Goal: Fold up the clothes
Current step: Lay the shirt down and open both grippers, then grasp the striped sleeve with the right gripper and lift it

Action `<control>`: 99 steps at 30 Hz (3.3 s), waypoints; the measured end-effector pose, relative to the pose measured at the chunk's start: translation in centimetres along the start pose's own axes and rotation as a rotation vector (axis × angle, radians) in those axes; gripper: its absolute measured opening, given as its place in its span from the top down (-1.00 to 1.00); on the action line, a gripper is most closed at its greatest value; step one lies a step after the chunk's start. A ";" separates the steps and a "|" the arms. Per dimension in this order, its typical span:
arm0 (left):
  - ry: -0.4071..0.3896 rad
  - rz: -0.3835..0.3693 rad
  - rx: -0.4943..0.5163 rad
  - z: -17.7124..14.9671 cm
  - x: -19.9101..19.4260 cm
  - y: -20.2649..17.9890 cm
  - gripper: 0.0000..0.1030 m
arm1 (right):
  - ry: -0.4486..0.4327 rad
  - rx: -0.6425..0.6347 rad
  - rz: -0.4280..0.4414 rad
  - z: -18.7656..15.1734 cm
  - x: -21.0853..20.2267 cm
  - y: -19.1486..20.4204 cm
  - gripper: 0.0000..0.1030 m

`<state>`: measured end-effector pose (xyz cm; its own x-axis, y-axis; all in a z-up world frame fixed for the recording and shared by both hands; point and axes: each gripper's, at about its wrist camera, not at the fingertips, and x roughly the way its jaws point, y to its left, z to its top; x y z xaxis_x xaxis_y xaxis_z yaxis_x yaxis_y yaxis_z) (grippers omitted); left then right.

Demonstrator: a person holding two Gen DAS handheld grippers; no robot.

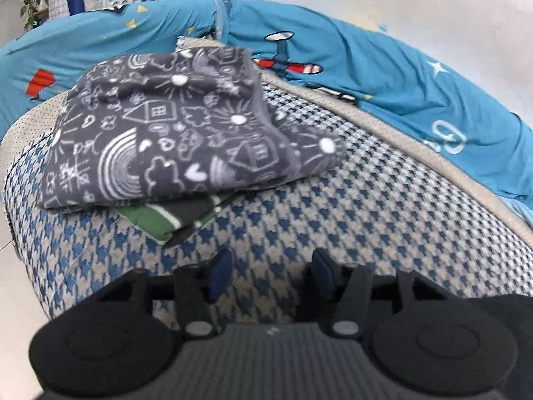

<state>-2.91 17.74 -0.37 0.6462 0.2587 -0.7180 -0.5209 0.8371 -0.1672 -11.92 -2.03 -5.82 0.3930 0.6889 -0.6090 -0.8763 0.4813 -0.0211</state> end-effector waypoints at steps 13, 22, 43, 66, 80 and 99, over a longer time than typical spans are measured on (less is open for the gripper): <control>0.052 -0.151 0.227 -3.6 -1.4 -6.9 -0.38 | 0.008 0.122 -0.138 -1.3 -5.0 -4.5 0.44; 0.101 -0.231 0.318 -6.4 -1.2 -11.6 -0.52 | -0.026 0.410 -0.393 -4.0 -9.5 -11.2 0.43; 0.140 -0.302 0.464 -10.0 -1.2 -18.0 -0.71 | -0.180 1.162 -0.650 -13.1 -21.6 -24.7 0.28; 0.174 -0.318 0.451 -10.1 -0.9 -18.9 -0.83 | -0.367 1.344 -0.560 -14.9 -19.3 -30.8 0.15; 0.199 -0.336 0.412 -9.4 -0.6 -17.9 -0.83 | -0.311 1.212 -0.613 -12.5 -16.8 -32.1 0.71; 0.190 -0.292 0.306 -7.1 -0.2 -13.2 -0.83 | -0.197 0.397 -0.618 -1.7 -11.2 -20.6 0.74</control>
<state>-0.17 3.23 -2.86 0.6129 -0.0784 -0.7863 -0.1248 0.9730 -0.1943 1.27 -20.57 0.03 0.8549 0.2963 -0.4258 -0.3287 0.9444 -0.0028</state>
